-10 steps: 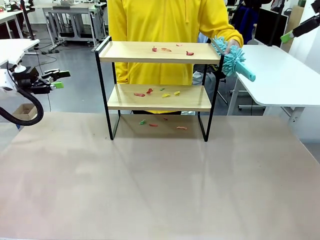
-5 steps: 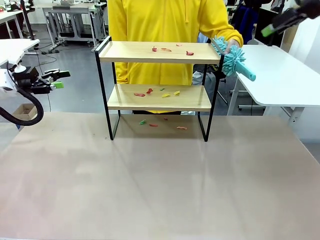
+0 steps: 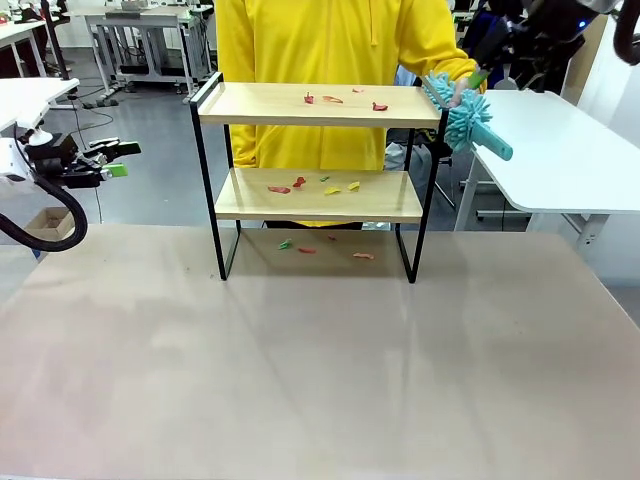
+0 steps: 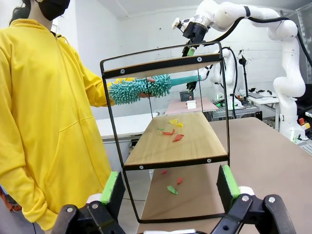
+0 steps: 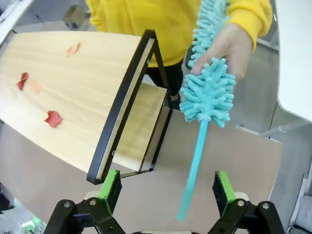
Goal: Clean the shelf.
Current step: Pick up the Duster handed by the human.
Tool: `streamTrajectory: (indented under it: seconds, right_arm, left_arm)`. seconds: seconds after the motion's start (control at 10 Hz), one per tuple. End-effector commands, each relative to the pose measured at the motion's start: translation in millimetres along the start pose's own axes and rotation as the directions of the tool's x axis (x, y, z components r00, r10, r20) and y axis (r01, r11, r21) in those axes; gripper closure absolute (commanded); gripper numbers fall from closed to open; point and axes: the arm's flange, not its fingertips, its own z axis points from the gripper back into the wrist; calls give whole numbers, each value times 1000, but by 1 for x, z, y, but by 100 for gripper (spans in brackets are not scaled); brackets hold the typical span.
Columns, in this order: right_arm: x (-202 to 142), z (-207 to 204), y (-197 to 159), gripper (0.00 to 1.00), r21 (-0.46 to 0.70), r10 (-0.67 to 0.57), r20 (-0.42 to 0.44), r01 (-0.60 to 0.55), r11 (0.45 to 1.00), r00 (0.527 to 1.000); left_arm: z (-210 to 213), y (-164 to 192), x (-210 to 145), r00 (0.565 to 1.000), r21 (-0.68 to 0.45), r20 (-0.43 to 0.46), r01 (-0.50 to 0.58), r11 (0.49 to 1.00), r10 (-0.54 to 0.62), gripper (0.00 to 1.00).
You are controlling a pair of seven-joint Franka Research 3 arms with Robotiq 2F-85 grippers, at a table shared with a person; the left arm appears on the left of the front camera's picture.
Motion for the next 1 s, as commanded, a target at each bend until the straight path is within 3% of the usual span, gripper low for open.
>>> streamTrajectory:
  seconds: [0.0,0.7,0.8,0.9]
  right_arm:
    - [-11,-19,7,0,-80,-41,20,43,996,999]
    - [-39,-76,-2,0,-147,-104,-71,93,985,992]
    - [-40,-75,-3,59,-172,-113,-64,101,980,992]
    - [-40,-74,-4,60,-186,-119,-58,106,977,991]
  left_arm:
    - [0,-1,2,1000,-9,5,3,1000,-3,0]
    - [0,-1,2,1000,-9,5,3,1000,-3,0]
    - [0,-1,2,1000,-9,5,3,1000,-3,0]
    - [0,-1,2,1000,-9,5,3,1000,-3,0]
